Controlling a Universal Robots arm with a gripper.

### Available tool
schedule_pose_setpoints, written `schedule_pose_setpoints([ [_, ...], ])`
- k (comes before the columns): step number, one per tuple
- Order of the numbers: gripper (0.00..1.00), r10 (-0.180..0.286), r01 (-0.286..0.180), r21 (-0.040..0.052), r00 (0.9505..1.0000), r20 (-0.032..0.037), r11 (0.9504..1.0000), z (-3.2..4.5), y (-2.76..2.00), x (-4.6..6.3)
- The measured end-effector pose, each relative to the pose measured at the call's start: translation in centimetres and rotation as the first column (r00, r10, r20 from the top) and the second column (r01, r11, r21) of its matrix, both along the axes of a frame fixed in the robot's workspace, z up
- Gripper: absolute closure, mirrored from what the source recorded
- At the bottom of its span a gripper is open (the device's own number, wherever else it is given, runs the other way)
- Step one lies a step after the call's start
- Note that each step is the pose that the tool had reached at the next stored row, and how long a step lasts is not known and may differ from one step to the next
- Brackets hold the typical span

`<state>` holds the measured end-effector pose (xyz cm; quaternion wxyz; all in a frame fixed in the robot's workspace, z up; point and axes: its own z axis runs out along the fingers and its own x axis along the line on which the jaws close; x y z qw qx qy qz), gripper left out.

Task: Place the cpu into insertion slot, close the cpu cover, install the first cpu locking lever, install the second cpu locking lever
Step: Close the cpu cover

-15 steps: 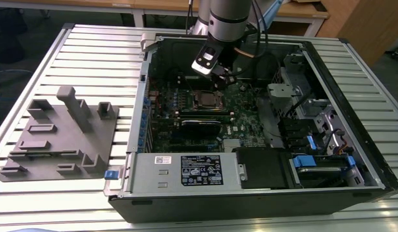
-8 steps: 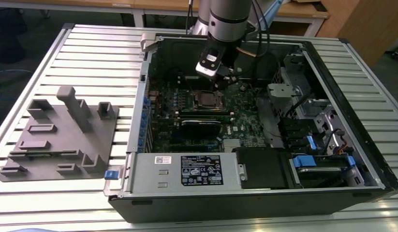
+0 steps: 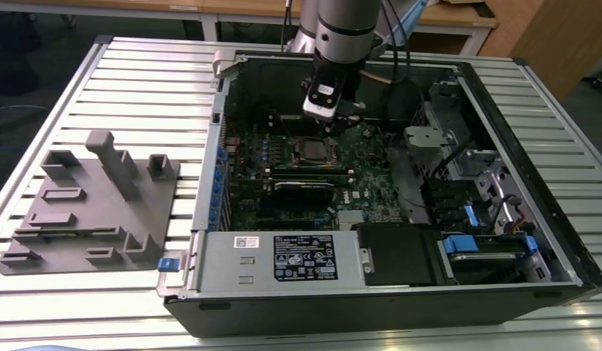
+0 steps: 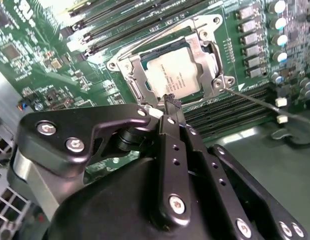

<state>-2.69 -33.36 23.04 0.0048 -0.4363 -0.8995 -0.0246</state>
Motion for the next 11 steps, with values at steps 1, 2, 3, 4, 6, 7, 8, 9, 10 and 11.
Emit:
schedule_pose_setpoints([
  [1,0.89,0.015,-0.015,0.0001,0.9999,0.0,0.9999,0.0,0.0,0.0],
  [2,0.89,0.03,-0.03,0.0,0.9995,0.0,0.9995,0.0,0.0,0.0],
  [3,0.89,0.046,-0.046,0.0001,0.999,0.0,0.999,0.0,0.0,0.0],
  [4,0.89,0.061,-0.061,0.0,0.9981,0.0,0.9981,-0.01,0.0,0.0],
  [6,0.89,0.093,-0.093,0.0,0.9957,0.0,0.9957,-0.01,0.0,0.0],
  [7,0.89,0.108,-0.108,0.0001,0.9942,0.0001,0.9942,-0.01,0.0,0.0],
  [8,0.89,0.123,-0.123,0.0001,0.9924,0.0,0.9924,-0.01,0.0,0.0],
  [9,0.89,0.139,-0.139,0.0001,0.9903,0.0,0.9903,-0.01,0.0,0.0],
  [10,0.89,0.154,-0.154,0.0001,0.9881,0.0,0.9881,-0.01,0.0,0.0],
  [11,0.89,0.17,-0.17,0.0001,0.9855,0.0,0.9855,-0.02,0.0,0.0],
])
